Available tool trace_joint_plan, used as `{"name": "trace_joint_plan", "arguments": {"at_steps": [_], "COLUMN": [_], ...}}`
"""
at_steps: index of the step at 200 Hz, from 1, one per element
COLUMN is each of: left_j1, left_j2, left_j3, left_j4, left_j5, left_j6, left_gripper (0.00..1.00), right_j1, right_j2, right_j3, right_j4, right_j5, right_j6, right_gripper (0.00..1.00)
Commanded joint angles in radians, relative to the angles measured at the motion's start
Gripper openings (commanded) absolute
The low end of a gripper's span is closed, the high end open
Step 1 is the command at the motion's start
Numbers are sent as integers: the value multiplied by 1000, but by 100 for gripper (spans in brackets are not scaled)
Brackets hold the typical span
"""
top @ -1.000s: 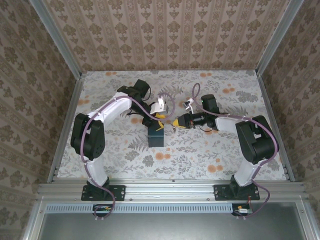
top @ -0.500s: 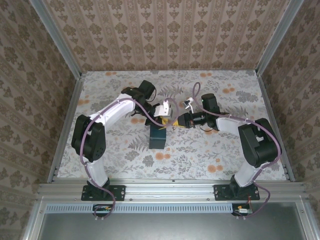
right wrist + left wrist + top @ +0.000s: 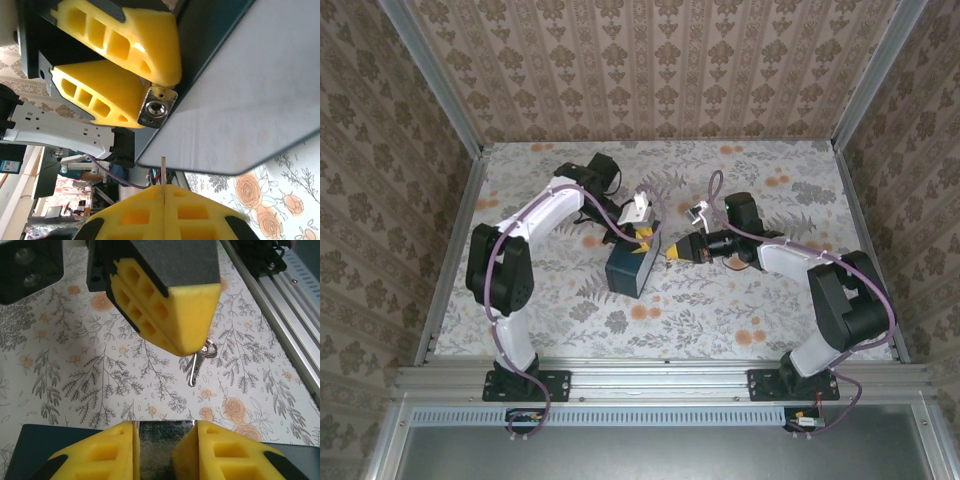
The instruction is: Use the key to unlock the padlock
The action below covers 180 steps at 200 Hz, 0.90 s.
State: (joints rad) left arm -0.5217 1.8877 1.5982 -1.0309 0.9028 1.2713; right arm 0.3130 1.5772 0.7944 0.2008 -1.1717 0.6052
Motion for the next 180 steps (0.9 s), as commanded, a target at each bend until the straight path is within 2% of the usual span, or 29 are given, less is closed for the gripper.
{"name": "trace_joint_plan", "arguments": {"at_steps": [1, 180], "left_j1": [-24, -28], "left_j2": [22, 36], "left_j3": [17, 15], "left_j4": [-57, -53], "left_j5": [81, 69], "left_j6": [91, 86], "left_gripper": [22, 23], "right_j1": [1, 23], "right_j2": [-41, 24], "right_j3": [-19, 17], "right_j4": [-11, 70], "right_j5": [18, 4], "right_j6": [8, 26], "right_gripper": [0, 0]}}
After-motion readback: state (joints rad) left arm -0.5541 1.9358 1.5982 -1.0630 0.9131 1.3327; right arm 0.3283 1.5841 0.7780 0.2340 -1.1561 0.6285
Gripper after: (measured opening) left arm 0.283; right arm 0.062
